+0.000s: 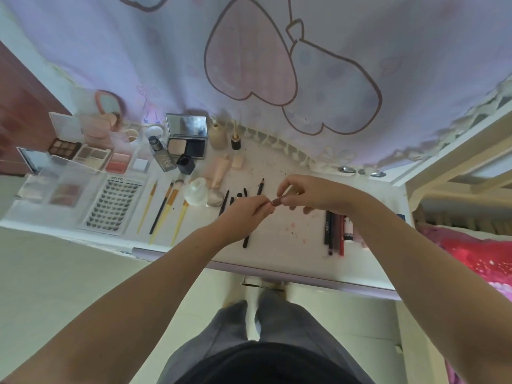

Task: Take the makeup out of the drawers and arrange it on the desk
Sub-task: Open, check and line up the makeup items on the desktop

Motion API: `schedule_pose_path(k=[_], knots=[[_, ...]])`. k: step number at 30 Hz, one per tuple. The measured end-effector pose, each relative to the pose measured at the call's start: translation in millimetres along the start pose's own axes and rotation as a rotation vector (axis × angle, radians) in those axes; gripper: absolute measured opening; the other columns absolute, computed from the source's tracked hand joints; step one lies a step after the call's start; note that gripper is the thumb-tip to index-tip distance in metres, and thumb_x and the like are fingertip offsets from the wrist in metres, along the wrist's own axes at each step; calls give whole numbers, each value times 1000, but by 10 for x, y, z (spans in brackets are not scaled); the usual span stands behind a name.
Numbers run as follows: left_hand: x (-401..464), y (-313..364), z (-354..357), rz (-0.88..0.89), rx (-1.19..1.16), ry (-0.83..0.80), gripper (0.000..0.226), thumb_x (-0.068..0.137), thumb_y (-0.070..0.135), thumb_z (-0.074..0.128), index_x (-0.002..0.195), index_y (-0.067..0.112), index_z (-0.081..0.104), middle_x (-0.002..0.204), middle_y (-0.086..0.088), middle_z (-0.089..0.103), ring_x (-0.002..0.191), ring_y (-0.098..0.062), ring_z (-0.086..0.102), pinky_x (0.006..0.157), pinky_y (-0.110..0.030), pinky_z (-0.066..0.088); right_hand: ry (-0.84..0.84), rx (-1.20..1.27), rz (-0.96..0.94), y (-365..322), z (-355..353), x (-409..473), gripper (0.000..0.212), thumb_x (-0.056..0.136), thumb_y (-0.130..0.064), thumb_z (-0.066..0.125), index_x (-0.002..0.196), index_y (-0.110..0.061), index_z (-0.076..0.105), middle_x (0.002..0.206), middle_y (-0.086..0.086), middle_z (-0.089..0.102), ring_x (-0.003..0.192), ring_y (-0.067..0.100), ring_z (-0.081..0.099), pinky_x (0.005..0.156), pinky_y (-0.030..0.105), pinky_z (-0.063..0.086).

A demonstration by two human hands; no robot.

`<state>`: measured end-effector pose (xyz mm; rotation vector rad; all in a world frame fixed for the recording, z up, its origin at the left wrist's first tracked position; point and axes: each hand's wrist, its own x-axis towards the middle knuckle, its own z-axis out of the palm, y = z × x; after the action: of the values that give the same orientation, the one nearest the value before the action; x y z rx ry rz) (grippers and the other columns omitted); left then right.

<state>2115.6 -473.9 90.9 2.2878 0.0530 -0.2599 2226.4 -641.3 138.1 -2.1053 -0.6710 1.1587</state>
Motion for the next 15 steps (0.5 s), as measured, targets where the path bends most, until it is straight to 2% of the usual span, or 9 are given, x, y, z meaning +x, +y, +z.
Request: schedule_pose_path(k=[1, 3, 5, 8, 10, 11, 13, 15], knots=[[-18, -14, -18, 11, 3, -5, 18, 99, 31, 41, 93, 23, 57, 62, 10, 50, 52, -5, 43, 50, -19, 31, -4, 14, 39, -22, 15, -6, 21, 91, -45, 55, 100, -26, 58, 90, -5, 68, 76, 7, 61, 65, 23, 46], [-44, -29, -48, 33, 1, -13, 17, 99, 32, 42, 92, 24, 55, 61, 9, 49, 52, -7, 43, 51, -22, 33, -4, -31, 116, -59, 54, 8, 39, 95, -54, 41, 94, -22, 63, 70, -8, 65, 58, 6, 54, 59, 22, 41], [-49, -43, -74, 50, -1, -23, 17, 98, 31, 43, 92, 23, 56, 61, 8, 49, 52, -8, 43, 52, -23, 33, 0, -68, 119, -68, 68, 34, 48, 98, -49, 35, 89, -13, 66, 55, -9, 54, 49, 7, 43, 55, 21, 36], [-55, -86, -117, 44, 3, -38, 17, 98, 32, 44, 89, 24, 56, 62, 8, 49, 53, -7, 42, 52, -23, 32, -20, -57, 49, -64, 44, 5, 23, 96, -36, 49, 98, -16, 61, 74, -6, 59, 64, 6, 51, 61, 22, 43], [-63, -125, -144, 38, 3, -50, 17, 98, 34, 44, 88, 26, 55, 63, 7, 50, 53, -9, 43, 53, -25, 34, -28, 12, 65, -71, 24, -24, 20, 92, -38, 56, 104, -23, 60, 90, -6, 66, 79, 7, 61, 67, 22, 47], [-67, -136, -153, 45, 9, -53, 17, 98, 35, 44, 88, 27, 55, 63, 7, 50, 54, -9, 43, 53, -25, 35, -33, 24, 90, -78, 23, -26, 25, 92, -44, 53, 105, -23, 61, 90, -7, 68, 79, 6, 62, 67, 22, 47], [-63, -141, -162, 58, 15, -58, 17, 97, 37, 43, 88, 29, 55, 63, 8, 50, 53, -6, 43, 52, -22, 34, -51, -5, 122, -88, 27, -23, 37, 95, -48, 45, 100, -19, 67, 76, -9, 68, 63, 3, 58, 61, 20, 44], [-40, -134, -175, 48, 2, -77, 17, 97, 38, 44, 84, 34, 54, 62, 10, 49, 51, -2, 41, 51, -18, 33, -51, -49, 93, -85, 18, -19, 35, 97, -41, 46, 96, -15, 69, 65, -10, 61, 53, 1, 50, 54, 17, 40]])
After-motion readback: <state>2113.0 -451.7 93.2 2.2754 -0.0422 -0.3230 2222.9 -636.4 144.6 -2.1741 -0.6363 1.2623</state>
